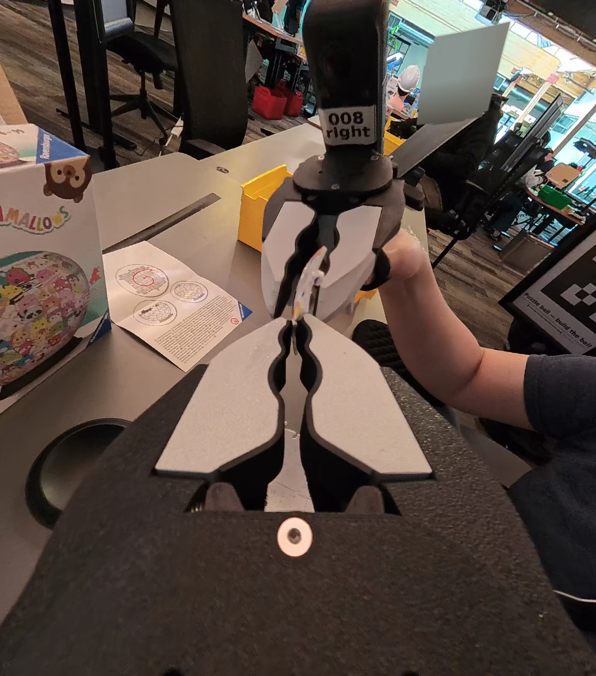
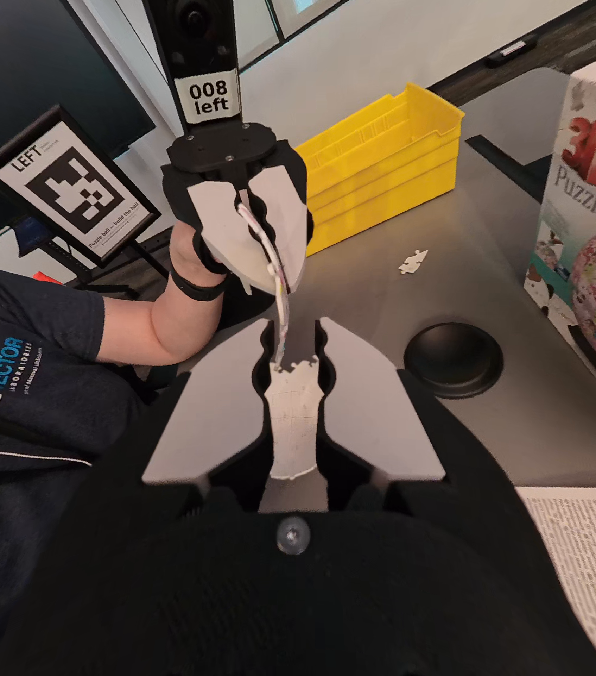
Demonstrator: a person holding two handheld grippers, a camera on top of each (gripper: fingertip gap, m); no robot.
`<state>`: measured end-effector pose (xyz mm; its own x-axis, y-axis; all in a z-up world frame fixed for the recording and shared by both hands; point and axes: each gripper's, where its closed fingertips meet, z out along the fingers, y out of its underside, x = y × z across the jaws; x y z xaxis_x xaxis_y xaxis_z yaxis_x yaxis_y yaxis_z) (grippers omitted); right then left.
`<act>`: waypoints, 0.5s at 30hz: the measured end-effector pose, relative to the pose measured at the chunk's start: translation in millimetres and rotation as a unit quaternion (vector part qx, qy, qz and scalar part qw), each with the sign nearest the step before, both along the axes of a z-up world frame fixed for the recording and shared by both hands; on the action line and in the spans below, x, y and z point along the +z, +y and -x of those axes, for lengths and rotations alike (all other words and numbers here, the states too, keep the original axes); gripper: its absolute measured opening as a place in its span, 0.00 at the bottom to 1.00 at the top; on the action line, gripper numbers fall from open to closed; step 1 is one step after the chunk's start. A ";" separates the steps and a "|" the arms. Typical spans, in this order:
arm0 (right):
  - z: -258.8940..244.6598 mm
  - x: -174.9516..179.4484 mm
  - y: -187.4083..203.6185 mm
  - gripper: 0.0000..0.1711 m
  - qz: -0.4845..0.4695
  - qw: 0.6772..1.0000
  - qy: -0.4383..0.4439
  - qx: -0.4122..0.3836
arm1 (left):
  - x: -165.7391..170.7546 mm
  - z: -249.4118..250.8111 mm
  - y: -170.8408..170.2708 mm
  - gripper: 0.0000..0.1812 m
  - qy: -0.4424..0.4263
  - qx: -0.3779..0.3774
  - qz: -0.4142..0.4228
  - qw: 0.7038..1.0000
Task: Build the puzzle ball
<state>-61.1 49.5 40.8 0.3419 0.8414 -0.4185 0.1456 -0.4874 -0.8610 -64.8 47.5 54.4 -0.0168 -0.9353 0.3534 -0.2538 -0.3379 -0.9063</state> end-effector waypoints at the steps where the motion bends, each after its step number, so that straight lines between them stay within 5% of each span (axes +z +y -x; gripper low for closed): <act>1: 2.2 -0.9 -0.7 0.13 0.004 1.000 0.002 0.004 | 1.5 0.5 -0.2 0.01 -0.004 -0.001 0.001 1.000; 4: 12.5 -2.9 -4.9 0.02 0.008 0.999 0.013 0.031 | 1.7 0.1 -1.4 0.01 -0.005 -0.003 0.000 1.000; 9: 13.8 -5.9 -6.7 0.03 0.024 0.999 0.013 0.036 | -1.9 0.7 -2.4 0.01 0.003 -0.011 -0.001 1.000; 11: 9.2 -3.5 -2.2 0.23 0.019 1.000 0.006 0.012 | -5.2 1.5 -1.9 0.01 0.013 -0.013 0.001 1.000; 12: 5.1 -1.3 -1.2 0.23 0.006 1.000 -0.002 0.003 | -7.0 2.0 -1.2 0.01 0.018 -0.012 0.000 1.000; 15: -1.1 10.7 -4.1 0.11 -0.044 0.999 -0.001 0.000 | -10.0 2.6 -2.9 0.01 0.026 -0.021 0.007 0.999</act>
<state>-60.0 45.4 51.5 0.3425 0.8747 -0.3429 0.1474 -0.4105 -0.8998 -67.4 44.6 44.4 -0.0372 -0.9293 0.3674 -0.3140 -0.3381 -0.8872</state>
